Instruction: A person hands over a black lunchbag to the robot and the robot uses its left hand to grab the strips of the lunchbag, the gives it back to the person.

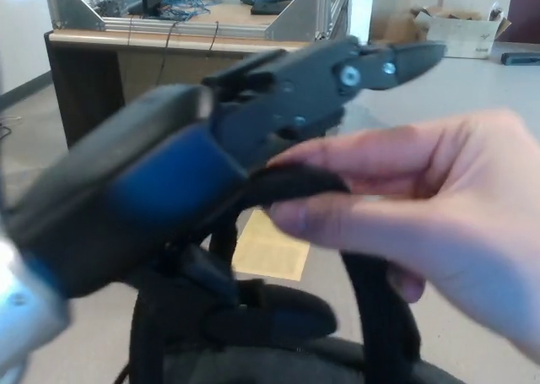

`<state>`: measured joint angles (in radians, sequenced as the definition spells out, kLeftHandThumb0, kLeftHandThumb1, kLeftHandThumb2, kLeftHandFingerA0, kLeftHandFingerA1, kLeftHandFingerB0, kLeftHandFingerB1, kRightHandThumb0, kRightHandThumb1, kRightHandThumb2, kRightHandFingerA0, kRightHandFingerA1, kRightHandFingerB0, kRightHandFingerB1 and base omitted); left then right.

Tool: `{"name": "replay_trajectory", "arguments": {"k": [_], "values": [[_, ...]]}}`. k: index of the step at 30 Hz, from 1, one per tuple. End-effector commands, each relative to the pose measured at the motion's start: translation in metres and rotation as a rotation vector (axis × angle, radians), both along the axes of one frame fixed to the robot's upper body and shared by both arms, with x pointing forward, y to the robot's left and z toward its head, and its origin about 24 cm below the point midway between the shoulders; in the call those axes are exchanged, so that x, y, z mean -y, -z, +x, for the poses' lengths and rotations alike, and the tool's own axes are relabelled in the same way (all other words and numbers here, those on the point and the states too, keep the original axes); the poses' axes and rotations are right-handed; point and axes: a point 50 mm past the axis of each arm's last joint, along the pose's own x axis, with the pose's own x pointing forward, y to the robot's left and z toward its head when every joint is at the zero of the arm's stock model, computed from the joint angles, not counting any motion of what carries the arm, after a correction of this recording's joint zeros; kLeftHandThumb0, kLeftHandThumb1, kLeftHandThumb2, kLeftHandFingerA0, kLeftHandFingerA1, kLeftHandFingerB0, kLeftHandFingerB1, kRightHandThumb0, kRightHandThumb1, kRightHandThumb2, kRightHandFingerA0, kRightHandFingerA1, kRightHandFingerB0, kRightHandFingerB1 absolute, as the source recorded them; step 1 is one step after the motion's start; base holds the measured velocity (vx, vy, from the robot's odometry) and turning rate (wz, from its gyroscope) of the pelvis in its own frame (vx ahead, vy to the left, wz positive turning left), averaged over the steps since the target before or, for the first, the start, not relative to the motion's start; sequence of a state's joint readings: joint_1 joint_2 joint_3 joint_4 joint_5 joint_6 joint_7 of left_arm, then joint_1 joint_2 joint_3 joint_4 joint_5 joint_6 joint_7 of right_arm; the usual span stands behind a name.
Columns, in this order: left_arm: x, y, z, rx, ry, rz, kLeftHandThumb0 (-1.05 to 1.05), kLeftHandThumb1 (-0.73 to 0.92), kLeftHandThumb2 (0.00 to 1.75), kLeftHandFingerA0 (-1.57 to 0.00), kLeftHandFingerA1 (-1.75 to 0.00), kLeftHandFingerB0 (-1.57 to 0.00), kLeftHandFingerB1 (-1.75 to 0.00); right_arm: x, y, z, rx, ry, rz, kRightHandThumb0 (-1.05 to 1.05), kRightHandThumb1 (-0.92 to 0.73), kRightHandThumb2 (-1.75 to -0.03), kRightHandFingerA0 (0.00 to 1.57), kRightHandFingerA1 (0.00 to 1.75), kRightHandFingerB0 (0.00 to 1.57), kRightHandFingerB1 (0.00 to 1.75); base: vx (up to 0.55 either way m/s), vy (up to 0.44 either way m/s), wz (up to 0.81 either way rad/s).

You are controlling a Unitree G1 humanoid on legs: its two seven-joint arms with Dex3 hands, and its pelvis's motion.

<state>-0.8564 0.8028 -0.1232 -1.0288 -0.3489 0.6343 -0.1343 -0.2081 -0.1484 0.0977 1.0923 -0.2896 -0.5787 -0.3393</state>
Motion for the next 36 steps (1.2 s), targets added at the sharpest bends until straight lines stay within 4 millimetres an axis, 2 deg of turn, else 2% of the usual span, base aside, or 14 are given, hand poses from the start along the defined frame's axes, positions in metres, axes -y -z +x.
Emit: {"name": "replay_trajectory", "arguments": {"k": [1, 10, 11, 14, 16, 18, 19, 20, 26, 30, 32, 33, 34, 36], "values": [[0.004, 0.002, 0.036, 0.11, -0.378, -0.176, -0.51, 0.39, 0.65, -0.1, -0.41, -0.07, -0.26, 0.005, -0.001, -0.004, 0.025, 0.025, -0.02, -0.37, -0.47, -0.68, 0.4, 0.5, 0.38, 0.44, 0.0, 0.0, 0.0], [0.013, 0.009, 0.064, 0.185, -0.532, -0.227, -0.37, 0.46, 0.55, -0.13, -0.37, -0.08, -0.22, 0.007, -0.002, -0.003, 0.031, 0.016, -0.017, -0.36, -0.48, -0.68, 0.39, 0.49, 0.38, 0.44, 0.0, 0.0, 0.0], [0.013, 0.01, 0.069, 0.21, -0.552, -0.225, -0.25, 0.41, 0.9, -0.02, -0.5, 0.0, -0.49, 0.006, -0.002, -0.002, 0.029, 0.016, -0.015, -0.37, -0.48, -0.68, 0.39, 0.49, 0.38, 0.44, 0.0, 0.0, 0.0], [0.014, 0.013, 0.08, 0.271, -0.603, -0.219, -0.24, 0.41, 0.9, -0.02, -0.49, 0.0, -0.48, 0.005, -0.001, -0.003, 0.021, 0.016, -0.017, -0.38, -0.48, -0.69, 0.39, 0.5, 0.38, 0.44, 0.0, 0.0, 0.0], [0.013, 0.018, 0.092, 0.355, -0.645, -0.218, -0.26, 0.51, 0.56, -0.31, -0.39, -0.2, -0.31, 0.005, 0.0, -0.003, 0.013, 0.022, -0.02, -0.31, -0.54, -0.56, 0.44, 0.44, 0.42, 0.36, 0.0, 0.0, 0.0], [0.012, 0.02, 0.099, 0.396, -0.676, -0.206, -0.21, 0.52, 0.55, -0.39, -0.41, -0.26, -0.33, 0.005, 0.0, -0.005, 0.017, 0.019, -0.009, -0.36, -0.49, -0.69, 0.4, 0.5, 0.39, 0.44, 0.0, 0.0, 0.0], [0.011, 0.02, 0.104, 0.434, -0.698, -0.194, -0.14, 0.37, 0.85, -0.37, -0.6, -0.19, -0.51, 0.005, 0.0, -0.005, 0.016, 0.014, -0.004, -0.36, -0.5, -0.69, 0.39, 0.5, 0.39, 0.43, 0.0, 0.0, 0.0], [0.008, 0.019, 0.109, 0.465, -0.721, -0.175, -0.12, 0.56, 0.56, -0.54, -0.47, -0.4, -0.38, 0.005, 0.0, -0.005, 0.017, 0.006, -0.006, -0.37, -0.51, -0.69, 0.39, 0.49, 0.38, 0.44, 0.0, 0.0, 0.0], [-0.003, 0.017, 0.128, 0.519, -0.818, -0.066, -0.14, 0.5, 0.55, -0.63, -0.47, -0.46, -0.38, 0.005, -0.003, 0.001, 0.03, 0.009, -0.017, -0.37, -0.5, -0.69, 0.4, 0.5, 0.4, 0.44, 0.0, 0.0, 0.0], [-0.007, 0.015, 0.145, 0.545, -0.874, -0.052, -0.26, 0.56, 0.56, -0.69, -0.77, -0.59, -0.43, 0.005, -0.004, 0.002, 0.026, 0.018, -0.017, -0.31, -0.55, -0.56, 0.45, 0.44, 0.44, 0.36, 0.0, 0.0, 0.0], [-0.006, 0.013, 0.149, 0.575, -0.862, -0.099, -0.24, 0.55, 0.58, -0.62, -1.3, -0.61, -0.98, 0.005, -0.004, 0.002, 0.027, 0.019, -0.012, -0.31, -0.55, -0.56, 0.45, 0.44, 0.45, 0.37, 0.0, 0.0, 0.0], [-0.005, 0.012, 0.151, 0.588, -0.842, -0.137, -0.24, 0.55, 0.58, -0.62, -1.3, -0.61, -0.98, 0.005, -0.004, 0.002, 0.03, 0.017, -0.009, -0.31, -0.55, -0.56, 0.45, 0.44, 0.45, 0.37, 0.0, 0.0, 0.0], [-0.002, 0.011, 0.155, 0.578, -0.772, -0.253, -0.19, 0.6, 0.52, -0.73, -1.73, -0.54, -1.58, 0.005, -0.003, 0.001, 0.016, 0.015, 0.004, -0.31, -0.55, -0.56, 0.44, 0.43, 0.44, 0.37, 0.0, 0.0, 0.0], [0.0, 0.012, 0.158, 0.585, -0.74, -0.328, -0.23, 0.57, 0.54, -0.79, -1.75, -0.63, -1.68, 0.003, -0.002, 0.001, 0.016, 0.017, 0.012, -0.29, -0.55, -0.56, 0.45, 0.43, 0.46, 0.37, 0.0, 0.0, 0.0]]}}
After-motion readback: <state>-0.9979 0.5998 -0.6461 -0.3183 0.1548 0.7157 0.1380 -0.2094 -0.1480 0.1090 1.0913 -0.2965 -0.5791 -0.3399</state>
